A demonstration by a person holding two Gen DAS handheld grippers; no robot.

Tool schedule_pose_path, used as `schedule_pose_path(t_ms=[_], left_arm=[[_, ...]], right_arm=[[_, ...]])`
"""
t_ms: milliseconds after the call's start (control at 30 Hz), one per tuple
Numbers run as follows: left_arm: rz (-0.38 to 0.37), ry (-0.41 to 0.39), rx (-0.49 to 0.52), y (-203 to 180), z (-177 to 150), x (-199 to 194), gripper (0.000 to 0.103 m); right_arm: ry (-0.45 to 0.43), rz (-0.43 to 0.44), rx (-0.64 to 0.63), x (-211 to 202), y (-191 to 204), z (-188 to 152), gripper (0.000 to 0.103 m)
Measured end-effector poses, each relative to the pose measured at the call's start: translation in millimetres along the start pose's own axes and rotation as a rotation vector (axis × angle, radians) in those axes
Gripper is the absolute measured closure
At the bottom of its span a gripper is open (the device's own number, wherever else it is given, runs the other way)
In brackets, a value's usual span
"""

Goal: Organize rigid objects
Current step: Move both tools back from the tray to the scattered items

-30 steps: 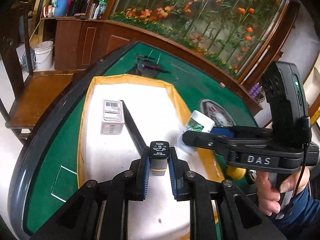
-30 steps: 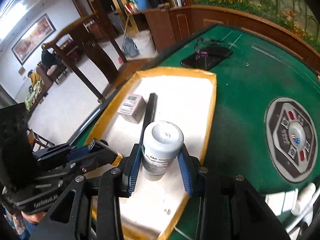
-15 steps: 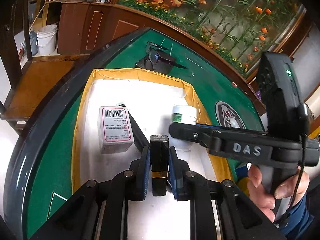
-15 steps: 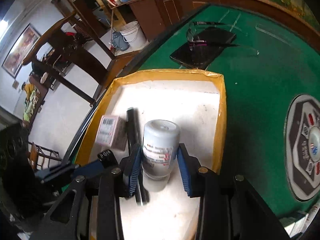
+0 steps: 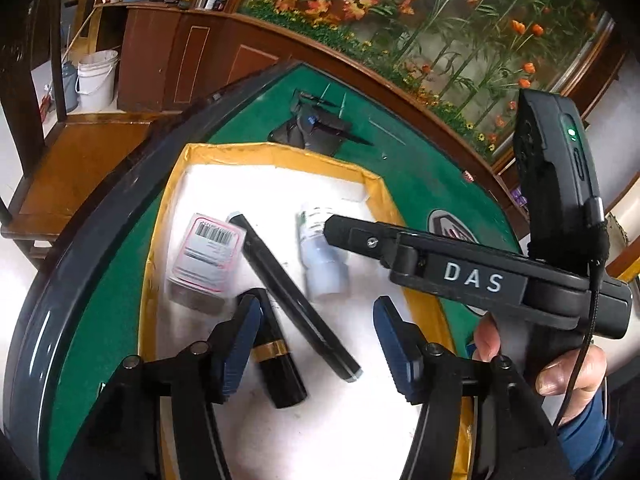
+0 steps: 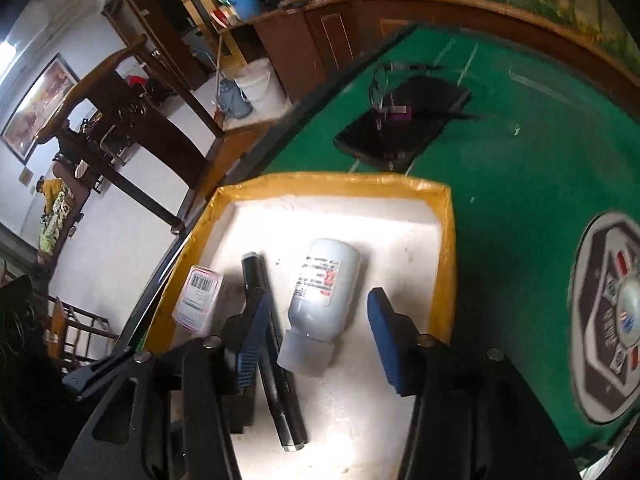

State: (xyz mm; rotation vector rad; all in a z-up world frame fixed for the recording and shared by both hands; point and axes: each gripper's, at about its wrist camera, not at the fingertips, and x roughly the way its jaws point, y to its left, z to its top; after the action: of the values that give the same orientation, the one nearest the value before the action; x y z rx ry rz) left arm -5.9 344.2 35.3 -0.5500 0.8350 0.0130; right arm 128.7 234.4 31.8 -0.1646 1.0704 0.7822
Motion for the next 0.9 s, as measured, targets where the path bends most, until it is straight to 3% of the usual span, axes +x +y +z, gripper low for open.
schedule_pose_path(t_ms=[200, 267, 467, 633, 733, 900], left_arm=[[-0.005, -0.051, 0.025, -18.8, -10.2, -26.2, 0.04], [-0.016, -0.076, 0.037, -28.5, -18.8, -37.0, 0.034], [-0.07, -0.107, 0.125, -75.0, -51.8, -59.4, 0.031], [-0.135, -0.058, 0.243, -125.6, -81.2, -58.0, 0.031], [-0.169, -0.026, 0.32, -155.8, -101.1, -53.7, 0.023], [-0.213, 0.081, 0.422, -199.9, -135.6, -27.1, 0.023]], right_arm=[[-0.053, 0.032, -0.006, -40.8, -6.8, -12.2, 0.051], [-0.069, 0.036, -0.011, -59.6, -11.6, -22.0, 0.05], [-0.126, 0.062, 0.003, -117.4, -42.5, -72.9, 0.047], [-0.202, 0.026, 0.039, -162.4, -87.1, -117.9, 0.046], [-0.245, -0.001, 0.106, -184.0, -127.0, -140.0, 0.044], [-0.332, -0.078, 0.218, -212.9, -191.8, -167.5, 0.044]])
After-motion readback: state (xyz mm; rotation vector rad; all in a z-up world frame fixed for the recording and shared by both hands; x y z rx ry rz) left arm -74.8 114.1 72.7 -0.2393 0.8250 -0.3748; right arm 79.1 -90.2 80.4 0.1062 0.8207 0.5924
